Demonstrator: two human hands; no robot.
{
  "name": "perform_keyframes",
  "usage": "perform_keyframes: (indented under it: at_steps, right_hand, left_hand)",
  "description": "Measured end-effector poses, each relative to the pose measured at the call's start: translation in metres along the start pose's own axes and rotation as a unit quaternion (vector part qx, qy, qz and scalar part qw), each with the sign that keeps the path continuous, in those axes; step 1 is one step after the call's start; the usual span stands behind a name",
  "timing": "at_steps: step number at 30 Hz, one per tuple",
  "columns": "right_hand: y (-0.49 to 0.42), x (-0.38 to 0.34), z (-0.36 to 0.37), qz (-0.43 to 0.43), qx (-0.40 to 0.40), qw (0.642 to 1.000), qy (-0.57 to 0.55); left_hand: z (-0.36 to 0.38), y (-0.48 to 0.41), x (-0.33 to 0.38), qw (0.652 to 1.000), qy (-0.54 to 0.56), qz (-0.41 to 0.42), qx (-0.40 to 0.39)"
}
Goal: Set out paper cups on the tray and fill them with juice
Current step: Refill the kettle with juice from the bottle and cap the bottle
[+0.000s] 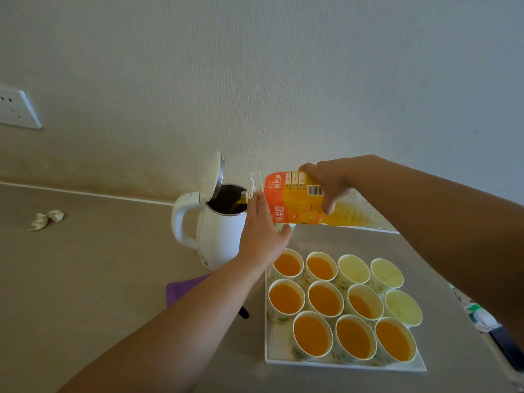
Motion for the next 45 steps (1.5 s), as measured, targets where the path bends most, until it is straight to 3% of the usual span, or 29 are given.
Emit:
perform_keyframes:
  at_steps: [45]
  right_hand:
    - [0.0009, -0.0035, -0.0076, -0.001, -0.005, 1.000, 0.026]
  left_hand:
    - [-0.0011, 0.0020, 0.0011, 1.000, 0.010, -0.010, -0.005]
Point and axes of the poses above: each hand's wrist, its own y-axis away from the middle knuckle, its own z-axis out of the palm, x = y × z, the point moved 3 cm from there along -y, towards the middle knuckle, and after that the axes turned 10 degrees about -y, right-handed, at the moved point
